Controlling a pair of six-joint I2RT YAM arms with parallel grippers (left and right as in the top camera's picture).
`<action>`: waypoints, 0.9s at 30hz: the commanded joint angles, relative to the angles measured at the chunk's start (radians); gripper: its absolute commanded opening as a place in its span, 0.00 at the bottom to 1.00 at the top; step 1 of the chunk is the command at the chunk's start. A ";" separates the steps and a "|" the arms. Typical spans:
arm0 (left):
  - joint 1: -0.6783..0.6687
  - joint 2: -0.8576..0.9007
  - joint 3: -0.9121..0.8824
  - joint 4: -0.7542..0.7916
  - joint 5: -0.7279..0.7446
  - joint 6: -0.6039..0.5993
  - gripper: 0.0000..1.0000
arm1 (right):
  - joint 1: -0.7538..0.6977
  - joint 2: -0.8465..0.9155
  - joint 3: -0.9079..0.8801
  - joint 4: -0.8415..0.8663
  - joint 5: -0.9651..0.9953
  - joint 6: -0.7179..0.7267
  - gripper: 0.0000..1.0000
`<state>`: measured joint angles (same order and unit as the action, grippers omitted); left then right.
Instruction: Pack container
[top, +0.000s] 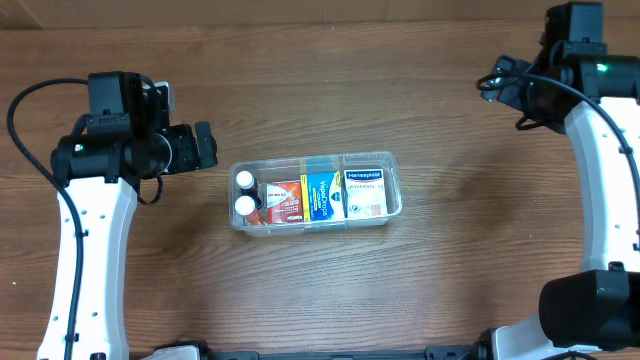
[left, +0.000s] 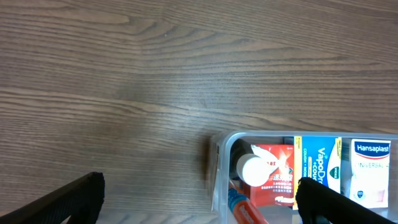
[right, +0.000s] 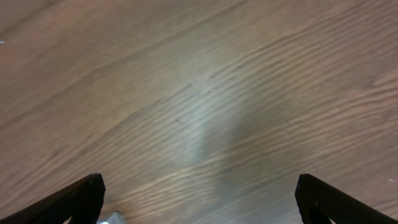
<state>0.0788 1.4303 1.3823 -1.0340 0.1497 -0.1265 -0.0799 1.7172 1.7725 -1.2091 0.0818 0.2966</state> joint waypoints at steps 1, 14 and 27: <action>0.001 0.001 0.002 -0.036 -0.003 0.019 1.00 | -0.006 -0.025 -0.001 -0.035 -0.004 -0.039 1.00; -0.060 -0.789 -0.474 0.037 -0.004 0.021 1.00 | -0.005 -0.922 -0.746 0.090 0.016 -0.006 1.00; -0.060 -0.921 -0.511 -0.045 0.000 0.011 1.00 | -0.005 -1.026 -0.759 0.074 0.014 -0.005 1.00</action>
<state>0.0227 0.5114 0.8764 -1.0706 0.1463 -0.1017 -0.0845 0.6922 1.0187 -1.1412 0.0860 0.2874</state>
